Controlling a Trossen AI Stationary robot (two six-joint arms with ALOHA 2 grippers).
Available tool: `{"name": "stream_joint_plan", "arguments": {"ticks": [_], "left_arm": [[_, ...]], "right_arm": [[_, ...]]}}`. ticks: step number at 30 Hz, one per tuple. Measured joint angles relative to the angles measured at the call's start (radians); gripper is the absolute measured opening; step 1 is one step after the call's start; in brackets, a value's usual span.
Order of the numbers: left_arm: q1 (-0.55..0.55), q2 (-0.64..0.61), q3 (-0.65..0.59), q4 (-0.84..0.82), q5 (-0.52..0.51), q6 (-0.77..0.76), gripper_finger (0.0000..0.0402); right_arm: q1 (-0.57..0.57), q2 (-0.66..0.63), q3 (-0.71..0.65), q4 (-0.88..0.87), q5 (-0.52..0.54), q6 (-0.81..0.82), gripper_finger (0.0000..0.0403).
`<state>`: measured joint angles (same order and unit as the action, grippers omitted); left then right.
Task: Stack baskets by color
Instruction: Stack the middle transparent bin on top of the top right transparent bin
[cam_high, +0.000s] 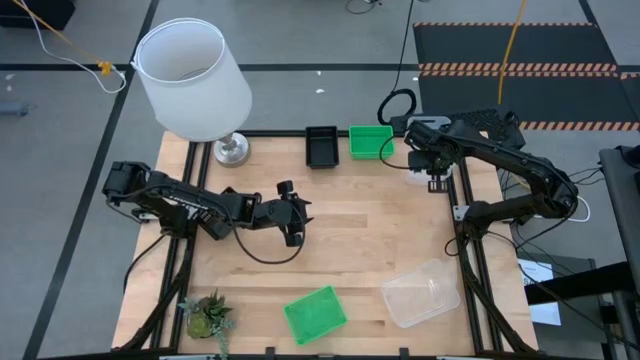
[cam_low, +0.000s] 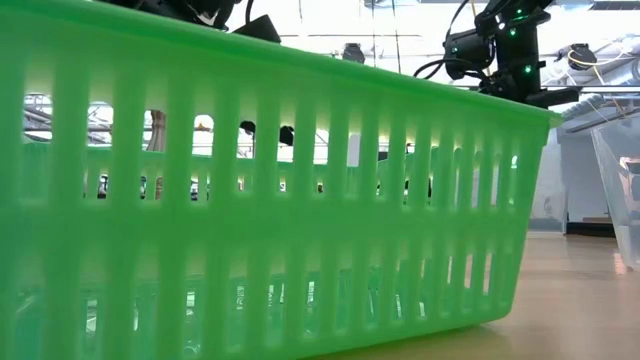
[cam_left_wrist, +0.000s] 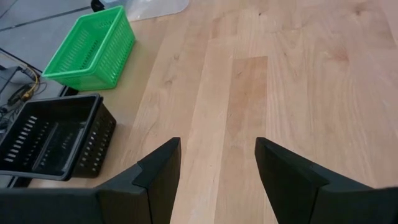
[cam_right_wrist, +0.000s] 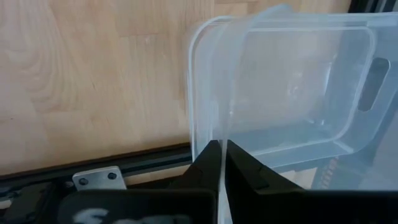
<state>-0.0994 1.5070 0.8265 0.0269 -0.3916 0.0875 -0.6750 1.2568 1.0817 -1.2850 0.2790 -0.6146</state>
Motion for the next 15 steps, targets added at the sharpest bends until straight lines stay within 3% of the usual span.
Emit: {"name": "stream_joint_plan", "arguments": {"ticks": [9, 15], "left_arm": [[-0.001, 0.000, 0.000, -0.001, 0.001, -0.009, 0.0207], [-0.001, 0.000, 0.000, -0.017, 0.001, -0.023, 0.0207]], "right_arm": [[0.000, 0.000, 0.000, 0.002, 0.003, 0.001, 0.0009], [0.000, 0.000, 0.000, 0.002, 0.006, 0.029, 0.0049]]}}
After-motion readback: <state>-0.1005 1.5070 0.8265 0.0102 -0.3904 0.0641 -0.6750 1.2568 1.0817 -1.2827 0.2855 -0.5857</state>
